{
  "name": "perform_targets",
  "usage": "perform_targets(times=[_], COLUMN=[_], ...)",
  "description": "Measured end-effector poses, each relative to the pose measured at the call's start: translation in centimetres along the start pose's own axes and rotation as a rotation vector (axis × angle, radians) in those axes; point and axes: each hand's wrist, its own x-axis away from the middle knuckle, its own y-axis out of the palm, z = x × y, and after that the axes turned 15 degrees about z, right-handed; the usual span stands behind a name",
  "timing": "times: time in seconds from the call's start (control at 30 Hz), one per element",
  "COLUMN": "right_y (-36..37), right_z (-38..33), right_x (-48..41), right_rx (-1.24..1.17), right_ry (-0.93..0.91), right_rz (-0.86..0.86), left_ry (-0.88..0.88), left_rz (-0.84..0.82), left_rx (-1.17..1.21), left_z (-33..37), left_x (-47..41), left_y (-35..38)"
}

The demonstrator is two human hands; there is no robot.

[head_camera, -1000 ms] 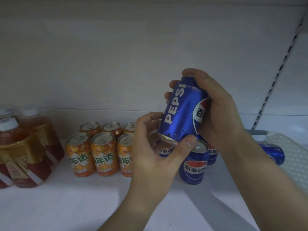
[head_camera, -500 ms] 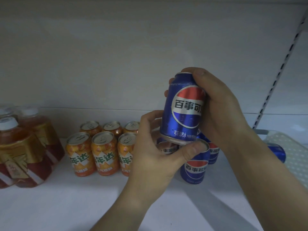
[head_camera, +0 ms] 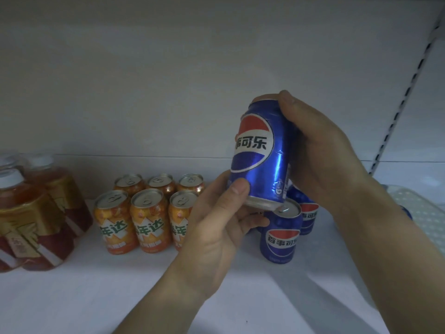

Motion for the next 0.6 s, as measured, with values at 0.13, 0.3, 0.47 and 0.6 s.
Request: perform_targets(times=[0.13, 0.3, 0.47, 0.6], right_y=[0.0, -0.2, 0.0, 0.1], right_z=[0.2, 0.3, 0.2, 0.4], right_x=[0.0, 0.5, 0.9, 0.7], right_rx=[0.054, 0.224, 0.354, 0.435], right_ry=[-0.045, -0.061, 0.020, 0.060], right_rz=[0.022, 0.040, 0.083, 0.041], left_ry=[-0.145, -0.317, -0.427, -0.506], left_rz=[-0.029, -0.135, -0.242, -0.261], left_rx=[0.153, 0.277, 0.218, 0.236], left_z=[0.2, 0.9, 1.8, 1.9], left_x=[0.1, 0.5, 0.6, 0.6], left_y=[0.1, 0.0, 0.4, 0.4])
